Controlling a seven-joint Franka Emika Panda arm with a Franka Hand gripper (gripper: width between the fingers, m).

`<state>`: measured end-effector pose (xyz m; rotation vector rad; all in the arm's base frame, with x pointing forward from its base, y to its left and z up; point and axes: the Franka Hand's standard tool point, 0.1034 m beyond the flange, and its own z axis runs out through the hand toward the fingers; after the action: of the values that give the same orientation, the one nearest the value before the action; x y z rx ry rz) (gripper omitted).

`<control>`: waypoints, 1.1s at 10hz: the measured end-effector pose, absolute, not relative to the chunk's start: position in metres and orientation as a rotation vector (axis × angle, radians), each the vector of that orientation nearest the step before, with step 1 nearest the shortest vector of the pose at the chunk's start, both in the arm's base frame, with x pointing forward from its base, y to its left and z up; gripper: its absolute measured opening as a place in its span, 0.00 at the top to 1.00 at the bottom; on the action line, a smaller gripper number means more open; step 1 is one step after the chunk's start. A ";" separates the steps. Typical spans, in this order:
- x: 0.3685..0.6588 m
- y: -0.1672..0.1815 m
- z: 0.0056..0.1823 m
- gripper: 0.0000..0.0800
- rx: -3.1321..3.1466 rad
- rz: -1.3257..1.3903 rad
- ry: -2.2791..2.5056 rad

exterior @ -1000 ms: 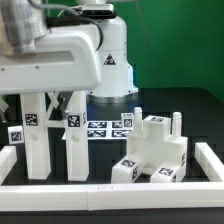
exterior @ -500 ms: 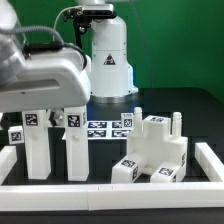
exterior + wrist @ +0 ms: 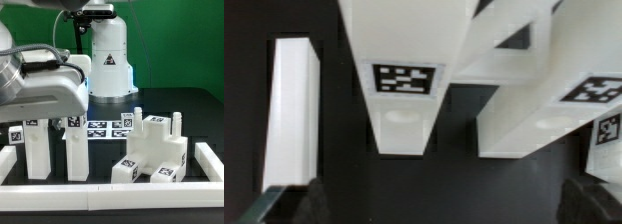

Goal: Assemble chair

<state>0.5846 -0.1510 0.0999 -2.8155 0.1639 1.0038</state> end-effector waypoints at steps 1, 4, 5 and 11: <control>0.573 -0.158 0.089 0.19 -2.784 1.065 0.224; 0.561 -0.163 0.074 0.19 -2.763 1.132 0.336; 0.567 -0.162 0.075 0.19 -2.786 1.096 0.328; 0.547 -0.156 0.056 0.19 -2.735 1.201 0.398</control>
Offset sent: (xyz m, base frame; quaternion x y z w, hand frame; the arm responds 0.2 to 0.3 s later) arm -0.0109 0.0030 -0.0142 0.0459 -0.0522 0.0810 0.9943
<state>0.5466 -0.1558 0.0560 -2.7349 0.3984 1.2015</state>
